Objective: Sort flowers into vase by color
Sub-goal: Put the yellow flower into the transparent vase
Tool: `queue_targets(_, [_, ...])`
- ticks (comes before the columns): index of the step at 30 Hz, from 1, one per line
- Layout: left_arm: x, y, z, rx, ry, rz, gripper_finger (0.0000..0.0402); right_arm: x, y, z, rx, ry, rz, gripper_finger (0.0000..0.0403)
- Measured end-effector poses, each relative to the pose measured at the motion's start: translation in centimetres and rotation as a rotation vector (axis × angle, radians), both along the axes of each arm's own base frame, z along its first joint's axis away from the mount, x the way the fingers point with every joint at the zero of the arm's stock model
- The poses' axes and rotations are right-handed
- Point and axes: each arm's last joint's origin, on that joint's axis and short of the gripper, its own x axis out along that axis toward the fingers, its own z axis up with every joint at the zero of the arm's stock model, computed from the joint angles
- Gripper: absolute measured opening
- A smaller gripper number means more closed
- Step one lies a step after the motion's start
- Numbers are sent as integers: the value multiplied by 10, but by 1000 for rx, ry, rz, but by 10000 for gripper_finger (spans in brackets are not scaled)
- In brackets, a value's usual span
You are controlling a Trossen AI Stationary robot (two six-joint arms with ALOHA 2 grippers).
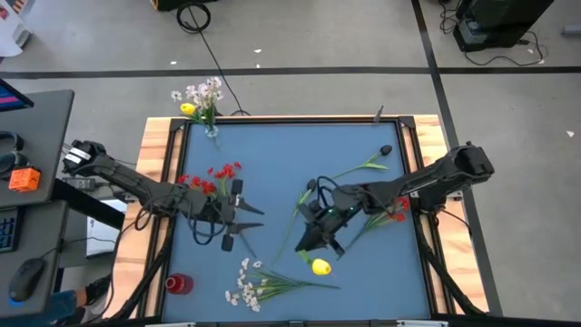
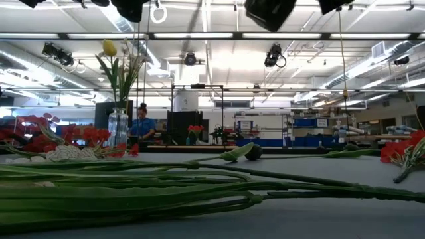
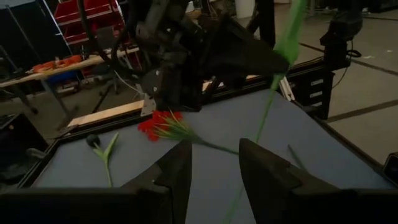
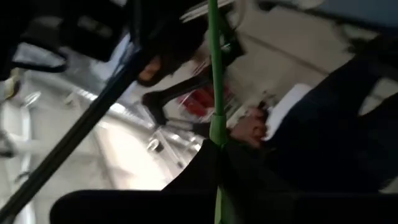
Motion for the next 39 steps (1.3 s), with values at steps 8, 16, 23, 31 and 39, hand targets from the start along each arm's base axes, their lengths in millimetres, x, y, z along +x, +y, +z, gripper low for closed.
queue_targets(8, [5, -7, -5, -35, 2, -80, 137, 9, -24, -2, 27, -5, -89, 23])
queue_targets(16, [20, -8, -16, -38, -5, -41, 172, 12, -43, -2, 18, -14, -152, 23])
queue_targets(23, [39, 9, -17, -31, -50, 42, 191, 12, -46, -2, 25, -10, -146, 23])
queue_targets(31, [53, 13, -14, 32, -14, -31, 192, 13, -51, 0, 32, -32, -149, 23])
queue_targets(39, [58, 12, -20, 50, 19, -12, 176, 13, -53, 1, 35, -46, -146, 23])
